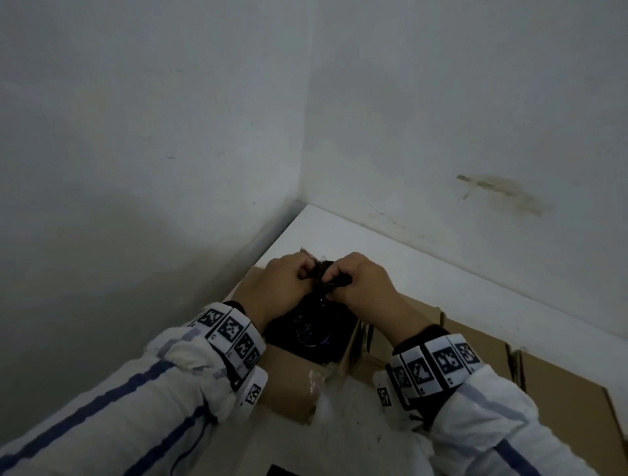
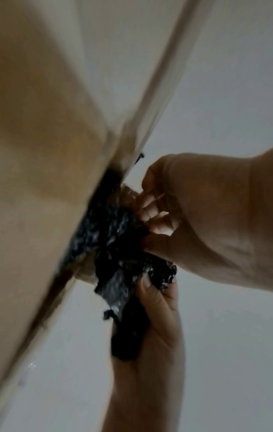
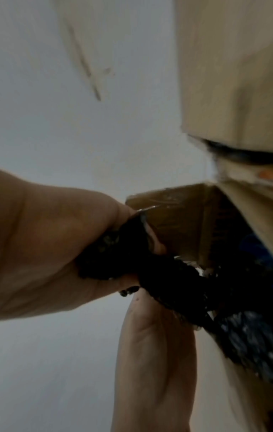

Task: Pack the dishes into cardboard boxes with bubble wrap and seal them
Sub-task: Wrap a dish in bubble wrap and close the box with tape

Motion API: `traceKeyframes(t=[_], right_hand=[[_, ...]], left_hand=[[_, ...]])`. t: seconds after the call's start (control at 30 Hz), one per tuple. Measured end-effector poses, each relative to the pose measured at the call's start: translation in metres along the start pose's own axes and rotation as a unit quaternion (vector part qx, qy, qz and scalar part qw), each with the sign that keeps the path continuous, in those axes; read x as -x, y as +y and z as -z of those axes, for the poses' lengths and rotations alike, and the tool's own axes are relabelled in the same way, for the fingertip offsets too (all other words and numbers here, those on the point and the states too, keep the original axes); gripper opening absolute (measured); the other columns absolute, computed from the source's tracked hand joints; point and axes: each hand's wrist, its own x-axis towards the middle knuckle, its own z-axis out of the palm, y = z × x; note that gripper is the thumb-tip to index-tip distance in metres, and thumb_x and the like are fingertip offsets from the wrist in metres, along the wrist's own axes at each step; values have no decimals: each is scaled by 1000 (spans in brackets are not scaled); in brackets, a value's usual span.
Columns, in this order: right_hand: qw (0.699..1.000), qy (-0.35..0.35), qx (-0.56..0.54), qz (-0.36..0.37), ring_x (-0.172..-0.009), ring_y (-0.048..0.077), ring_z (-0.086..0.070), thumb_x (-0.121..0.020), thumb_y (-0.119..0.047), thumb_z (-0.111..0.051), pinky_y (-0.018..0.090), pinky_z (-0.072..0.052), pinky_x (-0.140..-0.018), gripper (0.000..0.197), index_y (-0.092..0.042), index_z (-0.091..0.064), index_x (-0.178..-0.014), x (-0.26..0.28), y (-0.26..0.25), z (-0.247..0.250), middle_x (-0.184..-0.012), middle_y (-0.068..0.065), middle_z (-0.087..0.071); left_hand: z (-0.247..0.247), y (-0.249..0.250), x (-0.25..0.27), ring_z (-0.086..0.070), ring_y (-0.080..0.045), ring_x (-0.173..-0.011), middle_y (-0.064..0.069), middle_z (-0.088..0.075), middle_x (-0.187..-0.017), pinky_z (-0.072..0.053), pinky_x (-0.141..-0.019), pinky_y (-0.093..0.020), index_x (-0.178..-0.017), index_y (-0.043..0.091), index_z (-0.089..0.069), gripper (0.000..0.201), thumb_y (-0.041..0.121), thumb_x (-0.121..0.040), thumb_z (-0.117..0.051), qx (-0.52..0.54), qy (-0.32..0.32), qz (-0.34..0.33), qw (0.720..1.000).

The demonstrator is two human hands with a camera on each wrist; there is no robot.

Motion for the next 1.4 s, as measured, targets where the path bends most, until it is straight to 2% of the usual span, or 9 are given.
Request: traceKeyframes(t=[0.17, 0.3, 0.4, 0.6, 0.8, 0.93, 1.03, 1.23, 1.4], right_hand=[[991, 23, 124, 53, -98, 25, -56, -81, -7, -63, 28, -46, -80, 27, -14, -67, -106, 1, -6, -2, -118, 4, -49], [977, 48, 193, 83, -74, 26, -59, -80, -9, -61, 25, -39, -59, 26, -14, -67, -104, 6, -3, -8, -128, 3, -43], [968, 60, 202, 132, -55, 23, -61, -66, -4, -69, 22, -39, -44, 22, -11, -70, -88, 8, 3, -11, -129, 11, -52], [951, 1, 245, 189, -57, 23, -62, -56, -8, -67, 18, -34, -40, 18, -16, -73, -71, 6, 5, -11, -87, 4, -63], [958, -7, 210, 195, -79, 28, -70, -54, -2, -69, 27, -56, -61, 20, -13, -74, -70, 8, 9, -7, -117, 11, -66], [946, -17, 230, 227, -87, 28, -70, -59, -5, -56, 46, -57, -76, 21, -13, -74, -67, 15, 18, -11, -110, 10, -70], [938, -46, 272, 210, -74, 28, -69, -53, -4, -61, 39, -56, -73, 19, -14, -74, -64, 19, 21, -17, -97, 9, -72], [950, -103, 284, 79, -87, 29, -59, -82, -12, -52, 30, -46, -70, 20, -8, -65, -98, 21, 11, -10, -111, 6, -53], [947, -116, 297, -36, -77, 23, -55, -81, -10, -52, 26, -43, -63, 10, -4, -59, -75, 9, 2, 5, -82, 6, -53]], left_hand=[[7, -20, -5, -59, -22, -80, 6, -58, -87, -49, -73, -41, -94, 28, -38, 28, 29, -77, -61, -215, -31, -52, 975], [8, -29, -4, -43, -24, -115, 0, -45, -123, -37, -93, -37, -114, 23, -50, 56, 54, -71, -67, -430, -103, -86, 893], [14, -31, -4, -26, -23, -133, 0, -30, -142, -26, -105, -39, -133, 23, -44, 76, 58, -70, -68, -459, -139, -92, 873], [20, -32, -4, -16, -28, -138, -5, -24, -145, -20, -110, -43, -140, 21, -33, 85, 53, -71, -69, -486, -187, -111, 846], [5, -32, 1, -39, -28, -114, -8, -26, -139, -47, -88, -39, -137, 13, -33, 86, 43, -68, -77, -431, -164, -87, 883], [0, -30, 2, -39, -29, -119, -6, -22, -140, -48, -92, -43, -145, 19, -17, 107, 36, -63, -84, -396, -157, -68, 902], [-2, -28, 1, -39, -29, -119, -5, -21, -141, -47, -93, -44, -147, 22, -12, 112, 33, -62, -85, -395, -155, -62, 903], [-9, -29, 4, -40, -32, -117, -9, -20, -142, -47, -95, -44, -148, 21, -9, 113, 33, -64, -84, -385, -136, -50, 911], [-14, -32, 8, -39, -34, -120, -9, -13, -147, -46, -96, -45, -150, 22, 0, 118, 31, -67, -83, -378, -127, -33, 916]])
